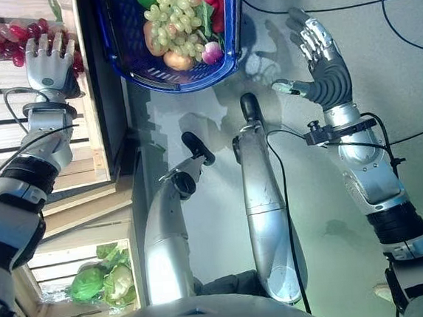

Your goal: Pick up fruits and vegetables into the basket

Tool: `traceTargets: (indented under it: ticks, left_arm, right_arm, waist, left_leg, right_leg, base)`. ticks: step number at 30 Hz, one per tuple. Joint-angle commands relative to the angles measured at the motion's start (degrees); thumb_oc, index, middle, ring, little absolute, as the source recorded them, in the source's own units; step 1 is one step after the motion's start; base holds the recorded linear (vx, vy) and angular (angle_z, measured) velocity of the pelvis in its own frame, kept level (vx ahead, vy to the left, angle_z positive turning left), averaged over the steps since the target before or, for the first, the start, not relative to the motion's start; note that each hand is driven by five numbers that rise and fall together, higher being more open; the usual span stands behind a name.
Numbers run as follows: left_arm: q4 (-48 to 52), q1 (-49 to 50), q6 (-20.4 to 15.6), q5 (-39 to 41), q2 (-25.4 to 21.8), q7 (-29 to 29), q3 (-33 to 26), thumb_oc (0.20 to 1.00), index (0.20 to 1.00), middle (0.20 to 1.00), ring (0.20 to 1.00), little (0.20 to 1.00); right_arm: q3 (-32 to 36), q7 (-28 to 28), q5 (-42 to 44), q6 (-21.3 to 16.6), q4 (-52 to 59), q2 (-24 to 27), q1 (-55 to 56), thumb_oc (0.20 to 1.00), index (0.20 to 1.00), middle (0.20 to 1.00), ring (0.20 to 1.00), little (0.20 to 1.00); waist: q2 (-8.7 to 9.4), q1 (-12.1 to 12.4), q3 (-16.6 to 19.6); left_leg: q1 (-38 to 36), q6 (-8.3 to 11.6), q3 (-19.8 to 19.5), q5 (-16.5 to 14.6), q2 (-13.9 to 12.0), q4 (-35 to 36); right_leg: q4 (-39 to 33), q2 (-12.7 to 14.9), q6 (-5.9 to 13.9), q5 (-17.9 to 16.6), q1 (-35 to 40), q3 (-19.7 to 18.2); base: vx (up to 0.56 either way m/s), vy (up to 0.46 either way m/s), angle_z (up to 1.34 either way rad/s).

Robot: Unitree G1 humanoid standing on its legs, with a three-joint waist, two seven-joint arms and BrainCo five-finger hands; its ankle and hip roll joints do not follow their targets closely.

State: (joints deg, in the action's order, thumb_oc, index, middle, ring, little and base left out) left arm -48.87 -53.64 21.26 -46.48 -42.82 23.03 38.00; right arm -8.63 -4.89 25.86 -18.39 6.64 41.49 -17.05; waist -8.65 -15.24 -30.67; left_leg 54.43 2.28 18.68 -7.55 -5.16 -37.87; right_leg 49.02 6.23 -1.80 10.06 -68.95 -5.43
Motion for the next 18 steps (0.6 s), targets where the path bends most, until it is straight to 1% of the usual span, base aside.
traceTargets:
  ticks: [1,2,4,6,9,15,17,18]
  left_arm:
    - [-5.0,1.6,4.2,2.6,-2.4,1.7,-2.6,1.0,1.0,1.0,1.0,1.0]
    - [-5.1,1.6,4.2,2.8,-2.4,1.9,-2.7,1.0,1.0,1.0,1.0,1.0]
    - [-5.9,1.5,5.0,4.9,-2.7,4.6,-3.4,1.0,1.0,1.0,1.0,1.0]
    - [-6.6,1.0,5.7,6.1,-2.9,5.8,-3.8,1.0,1.0,1.0,1.0,1.0]
    - [-6.7,0.4,6.9,6.3,-3.3,7.9,-4.4,1.0,1.0,1.0,1.0,1.0]
    - [-7.2,-2.0,9.2,5.9,-3.6,9.8,-4.7,1.0,1.0,1.0,1.0,1.0]
    - [-7.8,-3.1,10.8,6.4,-3.8,10.3,-4.3,1.0,1.0,1.0,1.0,1.0]
    - [-8.0,-3.3,11.0,6.8,-3.8,10.5,-4.3,1.0,1.0,1.0,1.0,1.0]
  right_arm:
    - [1.5,-0.8,1.0,-2.0,2.6,-0.3,-0.7,1.0,1.0,1.0,1.0,1.0]
    - [1.6,-0.9,1.0,-2.0,2.6,-0.2,-0.7,1.0,1.0,1.0,1.0,1.0]
    - [1.9,-1.4,0.9,-2.2,2.5,0.2,-0.9,1.0,1.0,1.0,1.0,1.0]
    - [1.9,-1.5,0.9,-2.5,2.2,0.3,-0.8,1.0,1.0,1.0,1.0,1.0]
    - [1.9,-1.9,0.5,-3.2,1.7,0.3,-0.8,1.0,1.0,1.0,1.0,1.0]
    - [1.4,-2.6,0.4,-3.6,1.3,0.4,-1.0,1.0,1.0,1.0,1.0,1.0]
    - [1.3,-2.5,0.4,-4.0,1.0,0.8,-1.2,1.0,1.0,1.0,1.0,1.0]
    - [1.3,-2.6,0.4,-4.0,0.9,0.9,-1.3,1.0,1.0,1.0,1.0,1.0]
  waist:
    - [0.39,-2.6,0.9]
    - [0.39,-2.6,0.9]
    - [0.46,-2.7,0.9]
    - [0.58,-2.7,0.9]
    - [0.72,-2.6,0.9]
    - [0.96,-2.7,0.9]
    - [0.97,-2.8,0.9]
    - [0.94,-2.9,0.9]
  left_leg:
    - [2.2,-0.95,0.4,-2.8,1.0,-2.6]
    - [2.2,-0.94,0.5,-2.8,1.0,-2.7]
    - [3.0,-0.86,0.4,-2.6,0.9,-2.9]
    - [3.5,-0.82,0.3,-2.6,0.8,-3.2]
    - [4.1,-0.74,0.1,-2.6,0.8,-3.5]
    - [4.4,-0.59,-0.1,-2.3,0.8,-3.3]
    - [4.6,-0.41,-0.2,-2.1,0.8,-3.4]
    - [4.5,-0.37,-0.2,-2.1,0.8,-3.3]
  right_leg:
    - [-0.3,-2.8,4.28,0.8,0.4,0.9]
    - [-0.2,-2.8,4.28,0.8,0.3,0.9]
    - [0.0,-2.9,4.16,0.7,-0.4,0.8]
    - [0.2,-3.0,4.04,0.7,-0.8,0.7]
    - [0.5,-3.0,3.92,0.8,-1.2,0.8]
    - [0.5,-3.2,3.78,0.7,-1.5,0.8]
    - [0.6,-3.1,3.77,0.7,-1.8,0.6]
    - [0.7,-3.1,3.78,0.7,-1.8,0.6]
  base:
    - [0.0,0.0,0.0]
    - [0.0,0.0,0.0]
    - [0.0,0.0,0.0]
    - [0.0,0.0,0.0]
    - [0.0,0.0,0.0]
    - [0.0,0.0,0.0]
    - [0.0,0.0,0.0]
    - [0.0,0.0,0.0]
